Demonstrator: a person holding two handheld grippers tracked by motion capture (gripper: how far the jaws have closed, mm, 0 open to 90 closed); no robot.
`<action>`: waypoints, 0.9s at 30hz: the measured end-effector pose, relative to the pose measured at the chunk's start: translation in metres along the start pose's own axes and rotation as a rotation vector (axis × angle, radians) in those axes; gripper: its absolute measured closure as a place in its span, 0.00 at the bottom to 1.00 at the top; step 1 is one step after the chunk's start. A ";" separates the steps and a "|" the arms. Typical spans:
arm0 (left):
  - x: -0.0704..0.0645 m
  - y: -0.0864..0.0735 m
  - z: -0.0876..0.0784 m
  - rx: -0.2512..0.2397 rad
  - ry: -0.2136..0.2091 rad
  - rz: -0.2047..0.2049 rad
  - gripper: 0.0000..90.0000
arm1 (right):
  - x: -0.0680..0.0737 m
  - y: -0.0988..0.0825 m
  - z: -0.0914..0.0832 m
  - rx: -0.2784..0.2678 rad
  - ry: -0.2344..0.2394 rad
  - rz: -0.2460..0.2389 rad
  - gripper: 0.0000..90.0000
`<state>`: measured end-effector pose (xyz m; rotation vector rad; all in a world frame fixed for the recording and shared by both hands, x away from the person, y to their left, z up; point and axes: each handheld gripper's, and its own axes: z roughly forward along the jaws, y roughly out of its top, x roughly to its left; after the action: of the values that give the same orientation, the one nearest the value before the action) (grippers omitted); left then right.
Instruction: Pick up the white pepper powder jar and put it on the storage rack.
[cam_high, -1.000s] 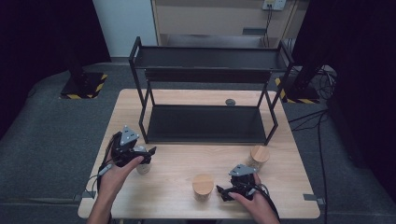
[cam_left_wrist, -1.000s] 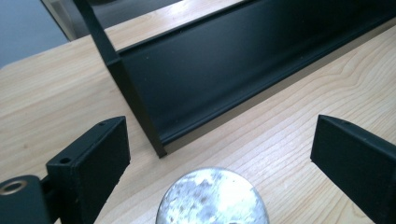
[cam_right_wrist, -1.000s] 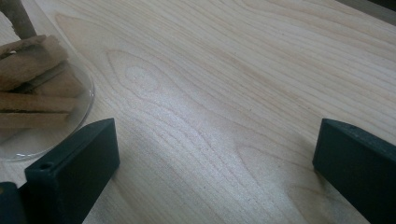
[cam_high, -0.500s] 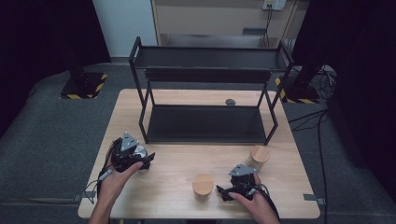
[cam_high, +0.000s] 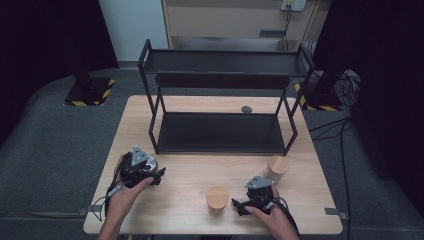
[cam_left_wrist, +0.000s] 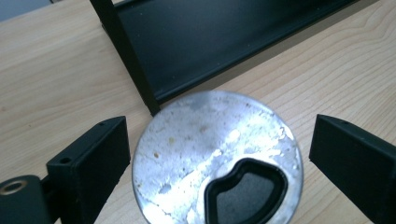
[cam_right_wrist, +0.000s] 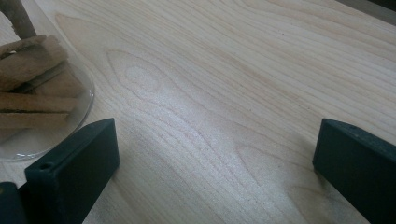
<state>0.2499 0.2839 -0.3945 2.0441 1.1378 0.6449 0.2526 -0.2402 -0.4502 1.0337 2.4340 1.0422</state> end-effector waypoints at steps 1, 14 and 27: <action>0.000 -0.001 0.001 0.000 -0.001 -0.003 0.04 | 0.000 0.000 0.000 0.000 0.000 0.000 0.00; 0.000 -0.017 0.006 -0.001 0.008 -0.012 0.05 | 0.000 0.000 0.000 0.000 0.000 0.000 0.00; -0.002 -0.029 0.013 -0.005 0.012 -0.023 0.06 | 0.000 0.000 0.000 0.000 0.000 0.000 0.00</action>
<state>0.2432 0.2890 -0.4248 2.0221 1.1635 0.6486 0.2526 -0.2402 -0.4502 1.0335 2.4340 1.0421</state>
